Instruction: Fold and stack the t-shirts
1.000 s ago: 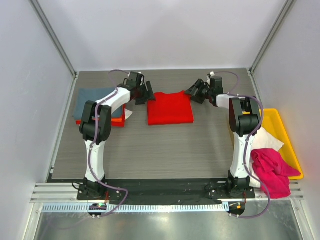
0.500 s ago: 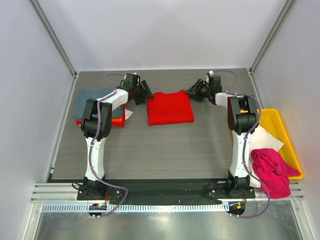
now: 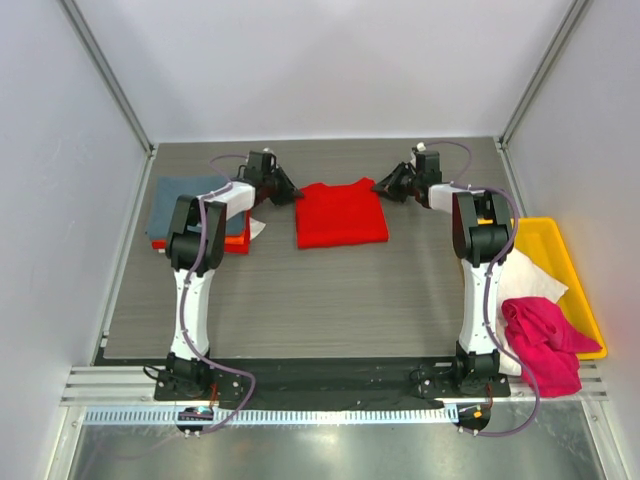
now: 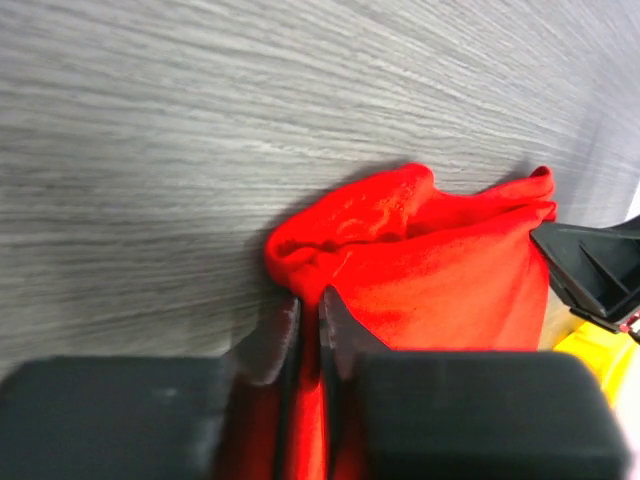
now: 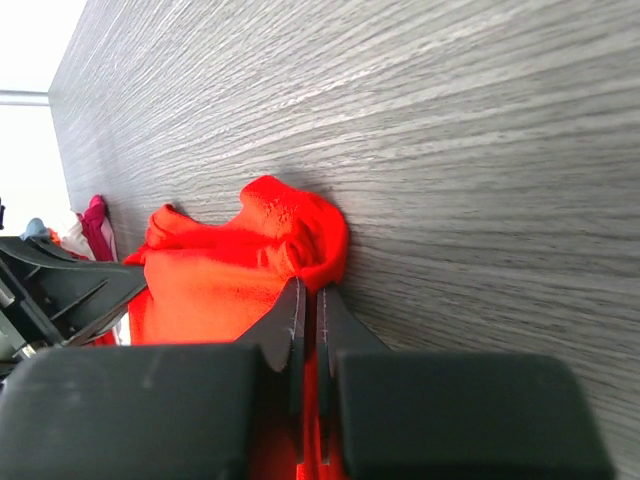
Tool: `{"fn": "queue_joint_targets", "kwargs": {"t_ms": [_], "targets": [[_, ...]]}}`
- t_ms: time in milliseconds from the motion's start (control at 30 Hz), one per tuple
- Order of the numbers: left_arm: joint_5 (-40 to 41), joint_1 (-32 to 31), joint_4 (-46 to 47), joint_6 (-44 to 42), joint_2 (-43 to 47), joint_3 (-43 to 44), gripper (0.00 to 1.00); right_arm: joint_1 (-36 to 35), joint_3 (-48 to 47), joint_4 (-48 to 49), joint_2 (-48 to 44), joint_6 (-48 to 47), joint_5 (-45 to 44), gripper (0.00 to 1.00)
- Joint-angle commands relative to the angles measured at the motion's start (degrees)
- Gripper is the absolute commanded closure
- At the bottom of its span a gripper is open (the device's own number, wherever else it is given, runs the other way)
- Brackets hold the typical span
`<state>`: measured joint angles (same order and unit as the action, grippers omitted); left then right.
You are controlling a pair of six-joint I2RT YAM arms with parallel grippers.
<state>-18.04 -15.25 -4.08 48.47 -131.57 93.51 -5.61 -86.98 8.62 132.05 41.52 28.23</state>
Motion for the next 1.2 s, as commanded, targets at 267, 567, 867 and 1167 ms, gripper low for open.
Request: {"fn": "queue_joint_targets", "kwargs": {"t_ms": [267,567,867,1167], "targets": [[0.2,-0.05,7.95,-1.09,7.19,-6.06,1.0,-0.72,8.84,6.76,-9.43,1.55,0.25,0.99],[-0.68,-0.05,0.76,-4.69,25.82,-10.55,1.0,-1.6,16.05,3.87,-29.88,-1.52,1.57,0.99],[-5.34,4.78,-9.87,-5.39,44.7,-10.82,1.0,-10.55,14.39,-4.22,-47.58,-4.25,-4.84,0.99],[-12.37,23.49,-28.68,-8.3,51.14,-0.62,1.0,-25.92,0.59,-10.73,-45.13,-4.25,-10.47,0.99]]}}
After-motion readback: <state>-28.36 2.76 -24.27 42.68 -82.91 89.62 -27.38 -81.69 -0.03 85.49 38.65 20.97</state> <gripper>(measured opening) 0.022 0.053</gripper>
